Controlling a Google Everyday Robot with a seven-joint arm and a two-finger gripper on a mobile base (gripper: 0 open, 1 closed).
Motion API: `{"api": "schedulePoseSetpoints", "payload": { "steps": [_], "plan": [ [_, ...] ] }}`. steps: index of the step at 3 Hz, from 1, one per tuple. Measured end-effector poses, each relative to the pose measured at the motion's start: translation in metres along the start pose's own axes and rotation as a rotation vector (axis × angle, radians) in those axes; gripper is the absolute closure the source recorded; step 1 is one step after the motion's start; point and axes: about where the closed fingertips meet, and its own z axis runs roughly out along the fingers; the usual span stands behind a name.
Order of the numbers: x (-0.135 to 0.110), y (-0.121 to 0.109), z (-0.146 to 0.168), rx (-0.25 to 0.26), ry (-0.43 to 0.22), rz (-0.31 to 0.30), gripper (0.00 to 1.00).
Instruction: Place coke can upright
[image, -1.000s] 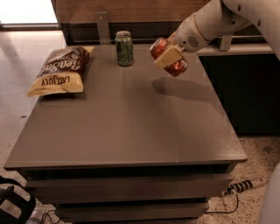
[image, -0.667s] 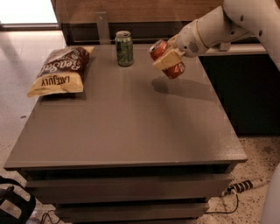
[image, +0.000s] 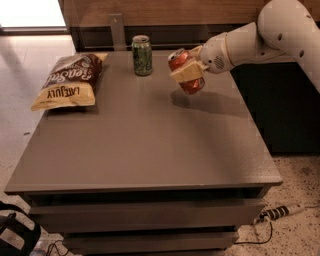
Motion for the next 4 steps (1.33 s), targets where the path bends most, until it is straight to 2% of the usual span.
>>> {"api": "schedulePoseSetpoints", "payload": {
  "steps": [1,4],
  "plan": [
    [-0.005,0.004,0.002,-0.005,-0.07,0.009,1.0],
    [-0.012,0.004,0.033,-0.081,-0.244,-0.048,1.0]
  ]
}}
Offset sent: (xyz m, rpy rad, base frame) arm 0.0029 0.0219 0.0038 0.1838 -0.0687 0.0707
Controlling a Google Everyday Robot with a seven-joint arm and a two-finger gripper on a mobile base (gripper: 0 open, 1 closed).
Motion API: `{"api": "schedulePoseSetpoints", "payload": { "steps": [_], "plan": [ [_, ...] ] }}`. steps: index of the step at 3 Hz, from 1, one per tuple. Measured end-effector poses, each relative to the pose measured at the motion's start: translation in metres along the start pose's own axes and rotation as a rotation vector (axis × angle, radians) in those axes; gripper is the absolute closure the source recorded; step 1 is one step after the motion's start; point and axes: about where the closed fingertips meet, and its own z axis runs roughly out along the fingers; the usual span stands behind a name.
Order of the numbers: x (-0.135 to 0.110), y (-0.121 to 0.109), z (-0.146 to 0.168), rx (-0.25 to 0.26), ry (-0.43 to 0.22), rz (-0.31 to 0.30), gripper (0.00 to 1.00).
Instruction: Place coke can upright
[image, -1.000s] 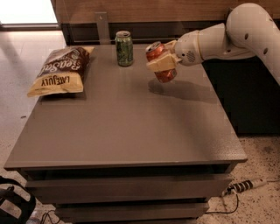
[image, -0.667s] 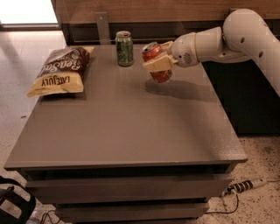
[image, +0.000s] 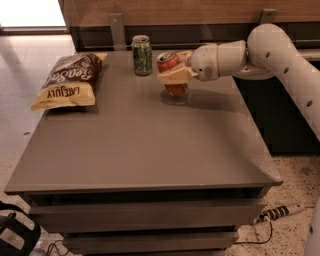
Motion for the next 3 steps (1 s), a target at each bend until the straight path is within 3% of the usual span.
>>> {"api": "schedulePoseSetpoints", "payload": {
  "steps": [3],
  "plan": [
    [0.008,0.013,-0.009,-0.006,-0.161,-0.013,1.0]
  ]
}}
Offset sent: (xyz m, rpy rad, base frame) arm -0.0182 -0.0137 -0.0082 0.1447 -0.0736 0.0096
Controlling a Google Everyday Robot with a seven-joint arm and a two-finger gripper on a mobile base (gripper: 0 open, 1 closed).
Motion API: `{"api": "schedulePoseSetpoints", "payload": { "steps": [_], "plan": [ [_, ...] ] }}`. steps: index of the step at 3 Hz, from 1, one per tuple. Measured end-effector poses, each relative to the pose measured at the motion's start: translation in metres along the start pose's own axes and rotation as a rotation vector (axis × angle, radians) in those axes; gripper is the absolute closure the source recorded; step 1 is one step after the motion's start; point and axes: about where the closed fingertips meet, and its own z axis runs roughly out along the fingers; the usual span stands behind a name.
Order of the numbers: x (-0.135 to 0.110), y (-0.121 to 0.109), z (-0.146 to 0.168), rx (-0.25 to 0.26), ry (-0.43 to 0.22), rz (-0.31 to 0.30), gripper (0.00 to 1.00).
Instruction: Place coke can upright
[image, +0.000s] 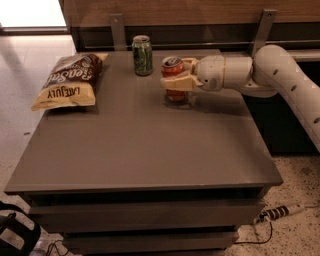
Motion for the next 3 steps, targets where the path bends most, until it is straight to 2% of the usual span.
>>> {"api": "schedulePoseSetpoints", "payload": {
  "steps": [1,3],
  "plan": [
    [-0.0001,0.0035,-0.0053,0.004,-0.036,0.012,1.0],
    [0.0,0.0059,-0.0095,0.008,-0.064,0.022,1.0]
  ]
}}
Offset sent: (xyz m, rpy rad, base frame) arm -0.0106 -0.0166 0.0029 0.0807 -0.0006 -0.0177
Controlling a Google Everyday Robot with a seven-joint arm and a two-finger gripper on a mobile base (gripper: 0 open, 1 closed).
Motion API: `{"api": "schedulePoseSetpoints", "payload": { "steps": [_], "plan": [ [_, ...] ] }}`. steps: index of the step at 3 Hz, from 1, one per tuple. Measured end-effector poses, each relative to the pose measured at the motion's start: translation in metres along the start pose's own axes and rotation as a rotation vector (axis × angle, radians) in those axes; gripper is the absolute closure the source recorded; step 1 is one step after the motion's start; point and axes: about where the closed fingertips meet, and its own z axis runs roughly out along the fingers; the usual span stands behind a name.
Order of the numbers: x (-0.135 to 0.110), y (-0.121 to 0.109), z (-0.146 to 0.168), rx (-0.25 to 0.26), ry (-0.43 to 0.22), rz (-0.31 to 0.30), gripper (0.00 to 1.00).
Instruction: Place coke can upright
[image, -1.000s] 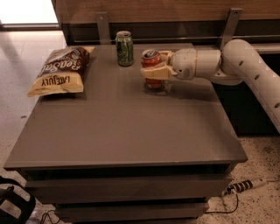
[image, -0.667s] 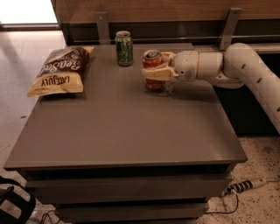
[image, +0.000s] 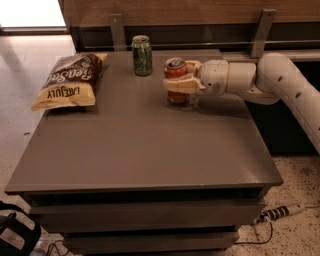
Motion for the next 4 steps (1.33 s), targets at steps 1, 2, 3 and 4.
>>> {"api": "schedulePoseSetpoints", "payload": {
  "steps": [1,2,3,4],
  "plan": [
    [0.003,0.001,-0.001,0.0,-0.011,0.008,1.0],
    [0.006,0.001,0.0,-0.001,-0.014,0.012,1.0],
    [0.01,0.0,0.0,0.002,-0.017,0.024,1.0],
    [0.019,-0.001,-0.003,0.026,-0.009,0.053,0.82]
  ]
}}
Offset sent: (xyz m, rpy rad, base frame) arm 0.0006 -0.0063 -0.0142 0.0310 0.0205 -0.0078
